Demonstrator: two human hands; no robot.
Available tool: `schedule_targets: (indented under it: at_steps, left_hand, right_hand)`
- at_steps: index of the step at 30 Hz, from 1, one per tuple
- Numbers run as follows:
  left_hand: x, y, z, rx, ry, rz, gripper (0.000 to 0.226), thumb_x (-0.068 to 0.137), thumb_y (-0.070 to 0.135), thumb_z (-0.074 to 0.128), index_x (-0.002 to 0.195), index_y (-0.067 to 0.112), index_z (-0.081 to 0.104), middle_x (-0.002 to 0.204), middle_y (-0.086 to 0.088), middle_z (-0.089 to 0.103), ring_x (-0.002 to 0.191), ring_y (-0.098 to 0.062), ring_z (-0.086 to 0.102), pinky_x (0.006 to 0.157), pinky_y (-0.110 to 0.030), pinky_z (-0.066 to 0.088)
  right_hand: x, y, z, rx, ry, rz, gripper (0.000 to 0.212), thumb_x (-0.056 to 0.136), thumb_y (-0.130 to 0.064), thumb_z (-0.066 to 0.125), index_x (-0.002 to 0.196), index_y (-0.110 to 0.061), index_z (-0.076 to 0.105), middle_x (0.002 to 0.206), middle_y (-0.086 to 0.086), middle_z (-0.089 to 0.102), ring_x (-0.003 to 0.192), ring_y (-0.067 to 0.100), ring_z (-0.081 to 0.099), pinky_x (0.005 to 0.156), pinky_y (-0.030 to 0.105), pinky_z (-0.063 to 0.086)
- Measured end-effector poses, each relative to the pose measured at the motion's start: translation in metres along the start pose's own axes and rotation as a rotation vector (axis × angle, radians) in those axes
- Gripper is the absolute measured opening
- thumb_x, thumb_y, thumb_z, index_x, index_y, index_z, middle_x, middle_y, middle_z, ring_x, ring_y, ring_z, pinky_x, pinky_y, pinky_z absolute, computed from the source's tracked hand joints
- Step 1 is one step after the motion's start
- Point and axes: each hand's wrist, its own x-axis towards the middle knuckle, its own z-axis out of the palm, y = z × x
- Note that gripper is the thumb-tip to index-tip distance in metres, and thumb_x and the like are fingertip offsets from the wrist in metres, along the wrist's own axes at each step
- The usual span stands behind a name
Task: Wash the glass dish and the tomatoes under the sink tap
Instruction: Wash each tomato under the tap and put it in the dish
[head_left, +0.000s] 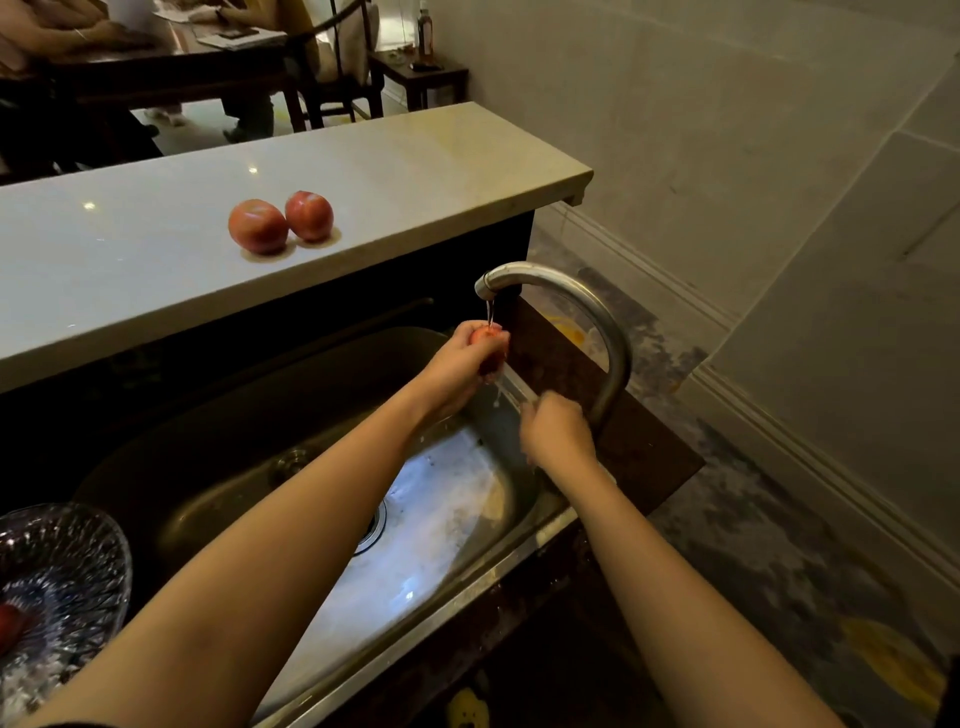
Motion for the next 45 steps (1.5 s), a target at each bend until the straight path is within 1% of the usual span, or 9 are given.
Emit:
schedule_targets:
  at_steps: [5, 10, 14, 18, 24, 28, 34, 41, 45]
  left_hand:
    - [-0.002, 0.002, 0.01, -0.09, 0.138, -0.026, 0.026, 0.1, 0.023, 0.032, 0.106, 0.005, 0.048, 0.082, -0.009, 0.051, 0.067, -0.016, 0.05, 0.057, -0.024, 0.039]
    - [-0.003, 0.003, 0.02, -0.258, 0.178, -0.029, 0.022, 0.097, 0.023, 0.038, 0.108, 0.009, 0.051, 0.097, -0.012, 0.055, 0.093, -0.022, 0.054, 0.073, -0.031, 0.044]
    - [0.004, 0.007, 0.005, -0.201, 0.328, -0.024, 0.027, 0.097, 0.025, 0.038, 0.083, 0.015, 0.06, 0.078, -0.005, 0.059, 0.075, -0.016, 0.056, 0.059, -0.026, 0.042]
    - [0.008, 0.002, 0.017, -0.234, 0.248, -0.033, 0.021, 0.096, 0.024, 0.041, 0.098, 0.014, 0.059, 0.089, -0.006, 0.059, 0.088, -0.018, 0.056, 0.069, -0.029, 0.044]
    - [0.012, 0.008, 0.007, -0.22, 0.359, -0.096, 0.035, 0.099, 0.035, 0.034, 0.084, 0.015, 0.059, 0.073, -0.003, 0.055, 0.064, -0.013, 0.051, 0.051, -0.022, 0.04]
    - [0.011, -0.004, 0.02, -0.216, 0.129, -0.01, 0.026, 0.099, 0.027, 0.036, 0.107, 0.013, 0.055, 0.087, -0.003, 0.058, 0.075, -0.012, 0.055, 0.055, -0.02, 0.043]
    - [0.013, -0.008, 0.002, -0.132, 0.214, -0.019, 0.049, 0.099, 0.045, 0.026, 0.082, 0.01, 0.056, 0.042, 0.0, 0.041, 0.033, -0.009, 0.035, 0.033, -0.019, 0.025]
    - [0.013, -0.03, 0.013, -0.037, 0.24, 0.017, 0.038, 0.1, 0.039, 0.028, 0.118, 0.012, 0.047, 0.105, -0.014, 0.056, 0.094, -0.022, 0.059, 0.074, -0.031, 0.051]
    - [0.011, -0.034, 0.013, -0.152, 0.19, 0.01, 0.03, 0.1, 0.036, 0.03, 0.119, 0.016, 0.041, 0.1, -0.013, 0.048, 0.066, -0.014, 0.05, 0.052, -0.022, 0.042]
  right_hand:
    - [0.023, -0.041, -0.016, 0.478, 0.037, -0.217, 0.043, 0.096, -0.044, 0.033, 0.128, -0.019, 0.049, 0.121, 0.009, 0.056, 0.109, 0.024, 0.052, 0.086, 0.037, 0.048]
    - [0.042, -0.057, -0.016, 0.883, -0.194, -0.094, 0.035, 0.097, -0.035, 0.035, 0.114, -0.025, 0.064, 0.102, 0.004, 0.062, 0.083, 0.014, 0.057, 0.052, 0.02, 0.045]
    - [0.039, -0.058, 0.004, 0.817, -0.237, -0.337, 0.031, 0.099, -0.035, 0.033, 0.123, -0.022, 0.048, 0.119, 0.005, 0.055, 0.104, 0.016, 0.055, 0.068, 0.022, 0.05]
    - [0.047, -0.065, -0.001, 0.914, -0.05, -0.05, 0.04, 0.099, -0.035, 0.031, 0.118, -0.013, 0.057, 0.111, 0.013, 0.062, 0.102, 0.026, 0.059, 0.086, 0.039, 0.049]
    - [0.045, -0.053, 0.009, 0.873, -0.223, -0.351, 0.022, 0.099, -0.038, 0.033, 0.107, -0.027, 0.051, 0.092, -0.01, 0.057, 0.085, 0.003, 0.055, 0.065, 0.02, 0.046]
    - [0.057, -0.051, 0.003, 1.03, -0.082, -0.099, 0.036, 0.098, -0.038, 0.032, 0.098, -0.019, 0.063, 0.087, 0.0, 0.063, 0.083, 0.015, 0.06, 0.064, 0.027, 0.048]
    - [0.052, -0.038, 0.015, 0.898, -0.256, -0.403, 0.026, 0.098, -0.041, 0.033, 0.11, -0.033, 0.054, 0.089, -0.008, 0.06, 0.074, 0.006, 0.057, 0.06, 0.02, 0.052]
    - [0.057, -0.047, 0.021, 1.065, -0.077, -0.081, 0.031, 0.089, -0.031, 0.044, 0.063, -0.026, 0.06, 0.064, -0.006, 0.062, 0.069, 0.012, 0.062, 0.053, 0.022, 0.046]
    - [0.061, -0.046, 0.015, 1.091, -0.142, -0.019, 0.032, 0.088, -0.034, 0.049, 0.062, -0.019, 0.06, 0.066, 0.0, 0.062, 0.068, 0.017, 0.061, 0.052, 0.026, 0.046]
